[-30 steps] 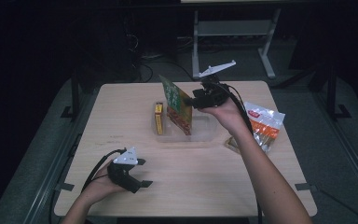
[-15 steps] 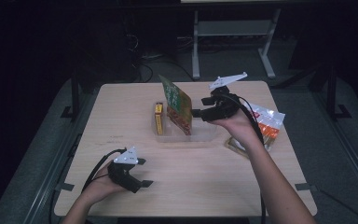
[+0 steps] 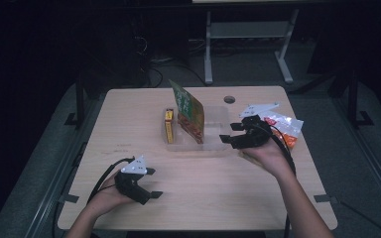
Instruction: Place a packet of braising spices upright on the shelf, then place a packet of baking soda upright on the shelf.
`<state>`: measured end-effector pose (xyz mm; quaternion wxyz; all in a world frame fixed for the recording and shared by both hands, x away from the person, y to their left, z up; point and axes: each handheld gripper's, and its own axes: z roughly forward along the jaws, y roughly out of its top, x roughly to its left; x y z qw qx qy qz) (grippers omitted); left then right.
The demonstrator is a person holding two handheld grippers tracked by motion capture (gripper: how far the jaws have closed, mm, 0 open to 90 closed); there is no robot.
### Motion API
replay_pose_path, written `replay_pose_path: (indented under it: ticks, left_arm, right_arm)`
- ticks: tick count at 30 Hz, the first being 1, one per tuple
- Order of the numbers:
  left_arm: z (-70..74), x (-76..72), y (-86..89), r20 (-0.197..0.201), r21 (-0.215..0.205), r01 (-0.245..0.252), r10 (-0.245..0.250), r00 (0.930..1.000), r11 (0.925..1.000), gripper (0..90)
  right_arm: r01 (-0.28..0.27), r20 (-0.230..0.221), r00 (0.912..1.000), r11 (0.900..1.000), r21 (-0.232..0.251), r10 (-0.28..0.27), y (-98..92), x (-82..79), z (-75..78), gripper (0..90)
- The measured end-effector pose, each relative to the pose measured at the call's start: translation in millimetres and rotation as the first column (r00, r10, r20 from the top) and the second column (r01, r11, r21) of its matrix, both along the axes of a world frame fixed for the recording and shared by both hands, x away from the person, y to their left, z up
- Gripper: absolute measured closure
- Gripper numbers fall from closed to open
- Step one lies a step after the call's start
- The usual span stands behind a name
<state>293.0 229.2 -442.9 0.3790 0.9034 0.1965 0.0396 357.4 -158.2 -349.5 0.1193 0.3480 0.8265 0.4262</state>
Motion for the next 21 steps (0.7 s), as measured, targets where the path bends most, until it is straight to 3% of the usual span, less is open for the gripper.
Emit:
replay_pose_path:
  ticks: [3,6,14,21]
  left_arm:
    - [-0.2,0.2,-0.3,0.007,-0.004,0.001,-0.001,1.0,1.0,13.7]
    - [-0.7,-0.4,-1.0,0.002,0.001,-0.001,0.001,1.0,1.0,13.7]
    - [-1.0,-1.5,-2.8,0.006,0.001,0.017,-0.017,0.9998,0.9998,13.7]
    - [-1.9,-1.1,-4.3,0.016,0.016,0.023,-0.024,0.9996,0.9996,13.7]
  right_arm:
    - [0.028,-0.016,0.9995,1.0,0.007,-0.028,-13.5,-3.8,-12.0,40.4]
    - [0.052,-0.027,0.9982,0.998,-0.032,-0.053,-27.3,-4.0,-21.4,46.7]
    - [0.138,-0.074,0.9862,0.982,-0.133,-0.148,-66.2,3.7,-50.7,87.7]
    - [0.195,-0.038,0.9779,0.962,-0.193,-0.206,-86.9,13.3,-64.5,89.8]
